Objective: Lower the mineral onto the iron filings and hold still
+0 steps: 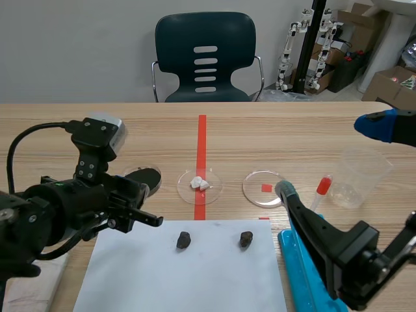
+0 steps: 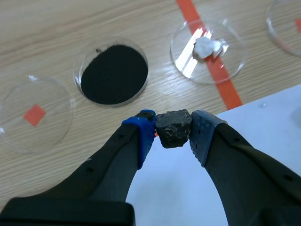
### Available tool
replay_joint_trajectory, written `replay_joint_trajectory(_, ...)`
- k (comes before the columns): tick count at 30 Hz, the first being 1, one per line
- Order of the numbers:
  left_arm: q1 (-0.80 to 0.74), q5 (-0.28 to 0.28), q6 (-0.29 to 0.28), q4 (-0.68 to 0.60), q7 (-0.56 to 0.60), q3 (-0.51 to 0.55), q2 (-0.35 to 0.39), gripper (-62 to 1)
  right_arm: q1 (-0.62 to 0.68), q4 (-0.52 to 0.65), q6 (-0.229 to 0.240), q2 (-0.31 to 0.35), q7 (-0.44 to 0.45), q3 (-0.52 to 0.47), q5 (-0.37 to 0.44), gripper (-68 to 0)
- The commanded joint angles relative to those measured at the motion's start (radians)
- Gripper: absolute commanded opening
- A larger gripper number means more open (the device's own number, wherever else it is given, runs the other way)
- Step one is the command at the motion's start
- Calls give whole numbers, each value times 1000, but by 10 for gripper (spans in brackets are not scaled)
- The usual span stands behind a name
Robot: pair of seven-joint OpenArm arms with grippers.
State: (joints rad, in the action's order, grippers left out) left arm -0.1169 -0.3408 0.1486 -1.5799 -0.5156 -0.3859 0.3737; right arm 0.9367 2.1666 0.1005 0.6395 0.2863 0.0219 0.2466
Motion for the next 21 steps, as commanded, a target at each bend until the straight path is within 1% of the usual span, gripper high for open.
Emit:
replay_joint_trajectory(1, 45, -11, -23, 5, -6, 0, -14, -468, -9, 18, -3, -3, 15, -6, 7, 4)
replay_joint_trajectory(8, 220, -21, -41, 161, -116, -1, -88, -468, -9, 18, -3, -3, 15, -6, 7, 4)
replay_joint_trajectory(9, 247, -34, -40, 193, -129, -1, -98, -468, -9, 18, -3, -3, 15, -6, 7, 4)
replay_joint_trajectory(13, 327, -66, -40, 277, -142, -1, -130, -468, -9, 18, -3, -3, 15, -6, 7, 4)
replay_joint_trajectory(17, 391, -67, -40, 355, -180, -1, -158, -468, -9, 18, -3, -3, 14, -6, 7, 4)
replay_joint_trajectory(21, 449, -67, -40, 444, -190, -1, -187, -468, -9, 18, -3, -3, 15, -6, 7, 4)
